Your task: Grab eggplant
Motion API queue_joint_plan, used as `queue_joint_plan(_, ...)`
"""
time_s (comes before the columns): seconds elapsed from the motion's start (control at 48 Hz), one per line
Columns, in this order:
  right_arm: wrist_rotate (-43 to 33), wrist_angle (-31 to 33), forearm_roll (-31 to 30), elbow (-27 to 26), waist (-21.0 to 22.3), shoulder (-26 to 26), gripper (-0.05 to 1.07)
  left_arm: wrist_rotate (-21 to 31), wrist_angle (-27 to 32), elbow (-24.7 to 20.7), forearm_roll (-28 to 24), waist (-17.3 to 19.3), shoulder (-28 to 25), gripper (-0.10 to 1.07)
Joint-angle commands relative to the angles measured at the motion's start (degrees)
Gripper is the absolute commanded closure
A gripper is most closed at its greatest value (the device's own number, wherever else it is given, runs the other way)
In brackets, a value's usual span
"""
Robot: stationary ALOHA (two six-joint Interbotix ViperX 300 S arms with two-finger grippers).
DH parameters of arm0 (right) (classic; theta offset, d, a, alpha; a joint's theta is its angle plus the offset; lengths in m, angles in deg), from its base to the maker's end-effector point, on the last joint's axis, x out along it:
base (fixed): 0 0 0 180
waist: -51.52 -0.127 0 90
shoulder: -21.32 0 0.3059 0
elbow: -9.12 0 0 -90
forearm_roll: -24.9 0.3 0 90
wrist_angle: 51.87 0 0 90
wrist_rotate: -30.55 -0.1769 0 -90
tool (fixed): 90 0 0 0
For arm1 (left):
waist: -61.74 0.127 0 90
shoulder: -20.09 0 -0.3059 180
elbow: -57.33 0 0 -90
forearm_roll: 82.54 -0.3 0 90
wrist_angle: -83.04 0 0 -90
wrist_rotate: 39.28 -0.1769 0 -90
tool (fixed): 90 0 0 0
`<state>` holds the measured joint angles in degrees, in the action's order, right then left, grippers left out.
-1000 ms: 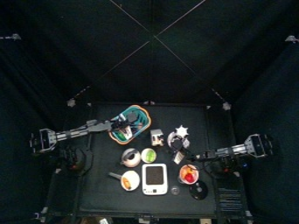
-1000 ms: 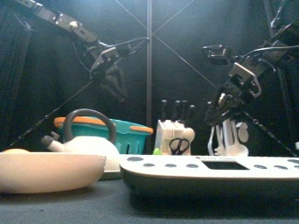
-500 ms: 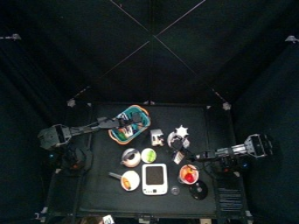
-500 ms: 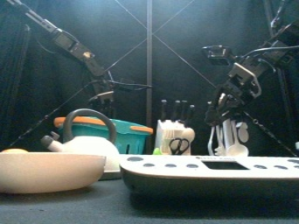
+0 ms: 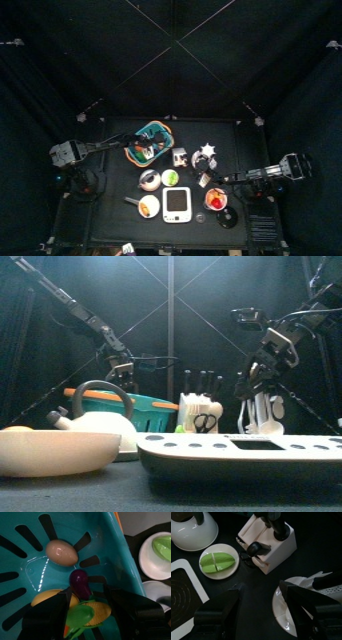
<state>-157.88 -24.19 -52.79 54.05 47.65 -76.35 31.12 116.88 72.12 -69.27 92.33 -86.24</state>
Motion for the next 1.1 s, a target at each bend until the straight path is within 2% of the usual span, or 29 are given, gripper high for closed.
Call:
queue_joint_plan(0.0,0.09,-0.09,-0.18,-1.05,0.18,-0.53,0.12,-0.09,-0.88,-1.32,0.18,0.97,0.35,0.09)
queue_joint_plan(1.083,0.09,-0.09,-0.18,-1.23,0.18,-0.26,0.12,0.18,-1.05,0.09,-2.29,2.55,-5.63,0.09)
